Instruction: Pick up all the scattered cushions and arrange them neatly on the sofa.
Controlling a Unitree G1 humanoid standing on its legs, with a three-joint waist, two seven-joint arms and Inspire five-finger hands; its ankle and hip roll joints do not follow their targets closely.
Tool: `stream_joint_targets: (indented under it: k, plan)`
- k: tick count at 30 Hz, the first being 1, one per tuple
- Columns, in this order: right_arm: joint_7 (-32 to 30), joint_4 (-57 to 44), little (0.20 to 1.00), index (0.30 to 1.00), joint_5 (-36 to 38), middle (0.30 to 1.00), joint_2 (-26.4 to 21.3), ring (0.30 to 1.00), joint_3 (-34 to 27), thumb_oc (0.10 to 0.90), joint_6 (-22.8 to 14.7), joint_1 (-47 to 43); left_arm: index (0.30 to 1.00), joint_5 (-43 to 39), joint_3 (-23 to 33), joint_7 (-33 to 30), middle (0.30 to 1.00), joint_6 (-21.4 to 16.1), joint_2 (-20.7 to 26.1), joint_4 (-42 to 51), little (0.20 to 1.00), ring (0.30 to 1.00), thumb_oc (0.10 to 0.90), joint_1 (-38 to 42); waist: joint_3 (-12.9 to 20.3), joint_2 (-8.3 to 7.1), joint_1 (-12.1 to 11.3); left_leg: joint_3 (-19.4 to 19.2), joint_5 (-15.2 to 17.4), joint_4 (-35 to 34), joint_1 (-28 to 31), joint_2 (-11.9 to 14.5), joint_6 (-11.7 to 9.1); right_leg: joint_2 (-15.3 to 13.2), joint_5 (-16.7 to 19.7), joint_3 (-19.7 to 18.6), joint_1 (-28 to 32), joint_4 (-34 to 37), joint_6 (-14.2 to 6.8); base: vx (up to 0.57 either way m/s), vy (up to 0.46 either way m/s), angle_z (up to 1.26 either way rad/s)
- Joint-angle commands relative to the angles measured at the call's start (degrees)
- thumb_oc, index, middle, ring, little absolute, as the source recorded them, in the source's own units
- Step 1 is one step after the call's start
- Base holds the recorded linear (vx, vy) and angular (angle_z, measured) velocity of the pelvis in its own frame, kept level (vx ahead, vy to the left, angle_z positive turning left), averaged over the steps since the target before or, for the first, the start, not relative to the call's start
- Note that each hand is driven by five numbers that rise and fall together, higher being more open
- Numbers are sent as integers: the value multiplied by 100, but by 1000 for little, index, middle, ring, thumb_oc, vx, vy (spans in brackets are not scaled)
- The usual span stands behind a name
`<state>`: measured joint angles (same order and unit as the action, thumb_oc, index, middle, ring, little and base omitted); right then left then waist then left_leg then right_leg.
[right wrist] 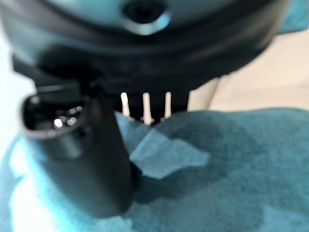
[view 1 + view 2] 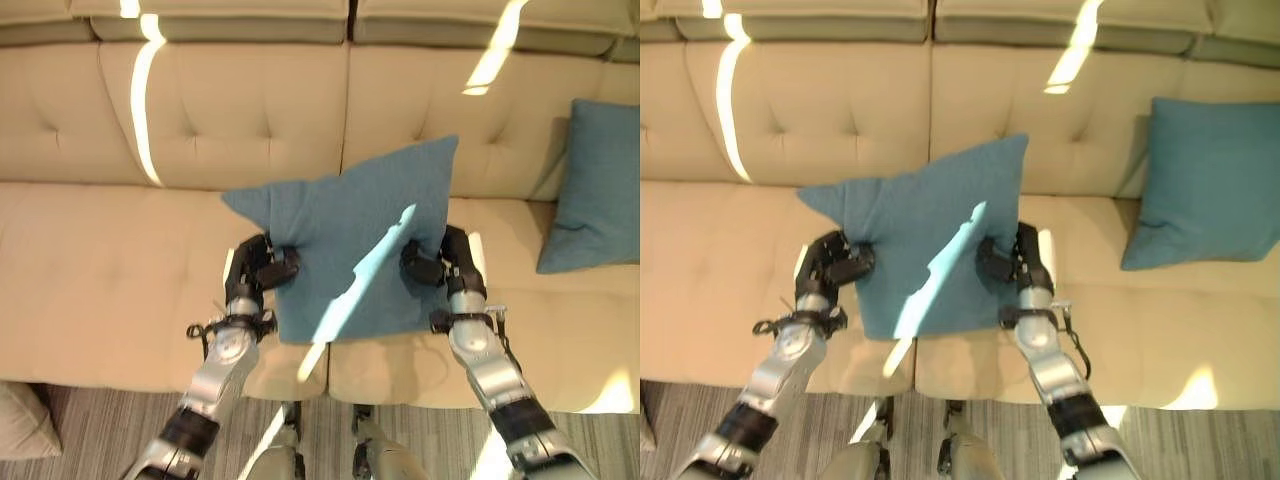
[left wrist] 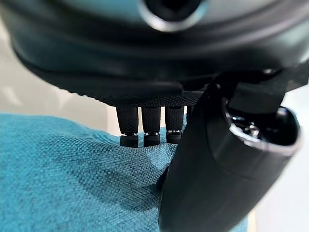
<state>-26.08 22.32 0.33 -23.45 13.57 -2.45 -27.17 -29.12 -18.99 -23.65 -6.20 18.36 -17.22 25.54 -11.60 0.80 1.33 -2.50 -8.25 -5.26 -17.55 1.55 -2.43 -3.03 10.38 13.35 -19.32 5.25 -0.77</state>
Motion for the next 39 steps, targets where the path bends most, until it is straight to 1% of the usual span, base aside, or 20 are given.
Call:
stream_joint_targets:
  k: [1,2,3,5,6,12,13,16,18,19,20,21,22,24,26,31,35,36,37,39]
  plan:
    - [-487,-452,300,300,39,300,-33,300,353,400,-809,-1367,300,593,-678,-147,300,-1165,-65,19,300,300,400,1951,493,-83,112,-127,596,26,-238,105,-325,-353,-662,-248,-169,-25,-774,-92,-16,0]
    - [-564,-121,300,300,150,300,-171,300,493,400,-787,-1959,300,629,-779,-238,300,-1187,88,-405,300,300,400,2596,507,-74,117,-129,509,26,-459,69,-362,-365,-617,-223,-365,-25,-788,-62,-16,0]
    - [-564,-104,300,300,154,300,-174,300,496,400,-794,-1983,300,625,-777,-235,300,-1194,88,-421,300,300,400,2619,500,-71,119,-127,507,26,-468,69,-362,-366,-615,-222,-373,-25,-787,-71,4,3]
    - [-721,349,300,300,278,300,-332,300,682,400,-797,-2914,300,810,-996,-382,300,-1174,325,-1026,300,300,400,3569,519,-51,92,-126,429,26,-743,43,-400,-400,-553,-191,-636,-25,-812,-46,5,4]
    - [-766,484,300,300,295,300,-364,300,742,400,-815,-3142,300,867,-1053,-422,300,-1176,362,-1196,300,300,400,3805,515,-49,80,-112,412,26,-802,44,-407,-410,-534,-186,-700,-25,-823,-32,2,1]
    - [-1091,1081,300,300,263,300,-562,300,1075,400,-900,-4176,300,1177,-1286,-834,300,-1225,323,-1610,300,300,400,4774,459,-96,41,-101,339,26,-1116,56,-427,-403,-470,-190,-1050,-25,-878,-2,1,-1]
    - [-1091,1082,300,300,263,300,-562,300,1076,400,-901,-4178,300,1177,-1285,-834,300,-1226,323,-1611,300,300,400,4775,459,-95,41,-101,339,26,-1117,56,-427,-403,-470,-190,-1051,-25,-878,-14,1,8]
    - [-1398,1663,300,300,2,300,-782,300,1444,400,-825,-4873,300,1436,-1531,-1134,300,-1184,251,-2088,300,300,400,5486,453,-141,49,-66,275,26,-1390,80,-450,-418,-404,-163,-1363,-25,-912,-8,-28,29]
    - [-1411,1896,300,300,-46,300,-772,300,1573,400,-759,-5029,300,1483,-1614,-1171,300,-1144,236,-2292,300,300,400,5659,451,-145,47,-42,266,26,-1445,78,-449,-422,-391,-165,-1418,-25,-924,5,-14,-35]
    - [-1384,2076,434,434,-2,434,-772,434,1681,489,-741,-5149,472,1462,-1640,-1180,472,-1151,237,-2358,472,472,515,5758,452,-153,36,-30,253,26,-1493,78,-448,-428,-383,-167,-1448,-25,-931,5,-7,-35]
    - [-1309,2311,808,808,122,808,-770,808,1789,739,-736,-5256,862,1405,-1679,-1160,862,-1147,233,-2462,862,862,775,5867,451,-154,24,-25,243,26,-1533,72,-447,-434,-370,-165,-1485,-25,-938,0,0,0]
    - [-1140,2572,900,900,328,900,-778,900,1967,800,-745,-5395,900,1298,-1768,-1094,900,-1136,233,-2661,900,900,800,6025,447,-156,16,-20,230,26,-1579,71,-447,-436,-349,-168,-1542,-25,-947,3,-6,8]
    - [-1134,2596,900,900,340,900,-779,900,1979,800,-758,-5422,900,1290,-1765,-1087,900,-1145,234,-2678,900,900,800,6045,442,-151,18,-19,229,26,-1587,71,-446,-436,-347,-167,-1549,-25,-947,-1,-10,-7]
    - [-710,2944,900,900,708,900,-917,900,2340,800,-638,-5600,900,1066,-1977,-869,900,-1142,435,-2862,900,900,800,6315,386,-126,12,1,180,26,-1687,72,-447,-436,-316,-161,-1640,-25,-957,-4,-3,-7]
    - [-654,2927,900,900,771,900,-919,900,2336,800,-624,-5552,900,1038,-1980,-831,900,-1137,463,-2810,900,900,800,6302,373,-111,13,19,177,26,-1706,69,-445,-440,-316,-159,-1660,-25,-953,-1,3,38]
    - [-396,2628,900,900,700,900,-977,900,2373,800,-598,-5076,900,1117,-1840,-761,900,-1112,684,-2444,900,900,800,5823,384,-105,34,44,187,26,-1726,53,-452,-435,-324,-143,-1697,-25,-942,7,-2,-5]
    - [-376,2361,900,900,603,900,-1105,900,2193,800,-598,-4668,900,1156,-1675,-714,900,-1100,850,-2151,900,900,800,5380,440,-111,37,49,201,26,-1700,44,-458,-440,-346,-132,-1659,-25,-940,14,3,-2]
    - [-393,2044,900,900,515,900,-1283,900,1948,800,-610,-4339,900,1178,-1466,-679,900,-1090,1032,-1923,900,900,800,5008,478,-127,47,54,230,26,-1637,41,-458,-440,-364,-130,-1591,-25,-936,0,0,0]
    - [-394,2030,900,900,511,900,-1284,900,1941,800,-603,-4320,900,1181,-1466,-680,900,-1085,1032,-1912,900,900,800,4994,484,-128,46,53,231,26,-1634,41,-458,-440,-365,-131,-1588,-25,-936,21,-4,-9]
    - [-400,1503,900,900,413,900,-1625,900,1437,800,-618,-3648,900,1068,-981,-601,900,-1127,1311,-1470,900,900,800,4242,537,-152,58,44,290,26,-1477,44,-462,-437,-417,-97,-1430,-25,-933,29,-9,-11]
